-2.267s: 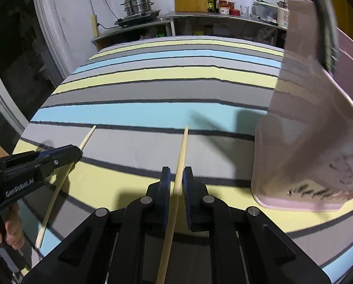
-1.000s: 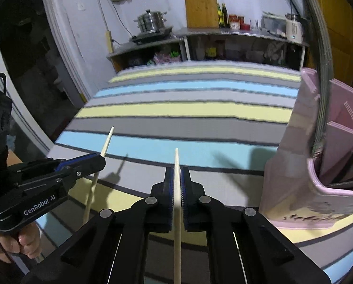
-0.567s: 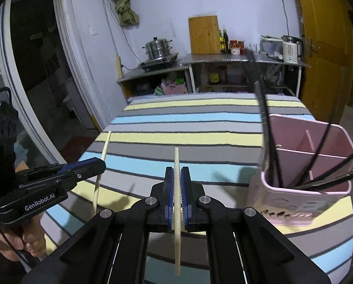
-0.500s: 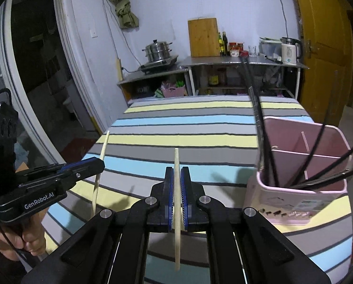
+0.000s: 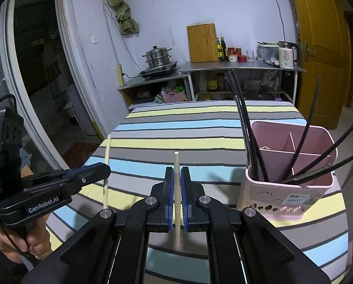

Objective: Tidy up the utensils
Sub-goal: 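Lift both wooden chopsticks with both grippers toward the pink caddy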

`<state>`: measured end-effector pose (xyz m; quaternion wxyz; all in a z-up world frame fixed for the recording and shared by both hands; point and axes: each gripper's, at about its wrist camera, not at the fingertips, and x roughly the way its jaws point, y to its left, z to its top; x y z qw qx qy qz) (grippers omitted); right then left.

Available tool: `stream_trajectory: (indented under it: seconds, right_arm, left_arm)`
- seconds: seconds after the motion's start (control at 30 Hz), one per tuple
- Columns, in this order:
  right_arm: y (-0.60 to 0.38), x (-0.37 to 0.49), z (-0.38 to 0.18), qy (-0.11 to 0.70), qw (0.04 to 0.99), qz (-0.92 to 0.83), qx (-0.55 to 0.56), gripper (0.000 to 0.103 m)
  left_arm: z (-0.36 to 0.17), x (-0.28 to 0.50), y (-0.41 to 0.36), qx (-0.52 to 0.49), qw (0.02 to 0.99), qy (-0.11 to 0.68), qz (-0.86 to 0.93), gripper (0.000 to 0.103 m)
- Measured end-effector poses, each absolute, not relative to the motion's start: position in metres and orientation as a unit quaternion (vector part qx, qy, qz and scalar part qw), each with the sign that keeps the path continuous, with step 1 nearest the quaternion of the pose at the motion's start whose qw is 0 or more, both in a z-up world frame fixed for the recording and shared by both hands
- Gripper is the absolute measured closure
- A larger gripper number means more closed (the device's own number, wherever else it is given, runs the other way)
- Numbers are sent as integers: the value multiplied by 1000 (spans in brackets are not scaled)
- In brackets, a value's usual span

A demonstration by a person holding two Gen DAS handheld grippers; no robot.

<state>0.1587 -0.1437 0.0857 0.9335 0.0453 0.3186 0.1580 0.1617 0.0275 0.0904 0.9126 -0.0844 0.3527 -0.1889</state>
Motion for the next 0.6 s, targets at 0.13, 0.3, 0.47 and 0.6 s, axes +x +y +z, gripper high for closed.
stream_trajectory:
  seconds: [0.13,0.3,0.47,0.6]
  right_arm:
    - [-145,157,86,317,934,157,46,97]
    - [-149,158,88,315,935,154,48,97]
    - [-152,154,90,314,936,152,49,97]
    - [-153,154,90,314,936,150,50,97]
  left_arm:
    - [92,158,25,-83,913,350,-191,97]
    - [92,156,22,-78,914,349,-191,99]
    - [82,167,23,-75,909,365,-187,99]
    - [58,188,28,-83,899,395,-169,99]
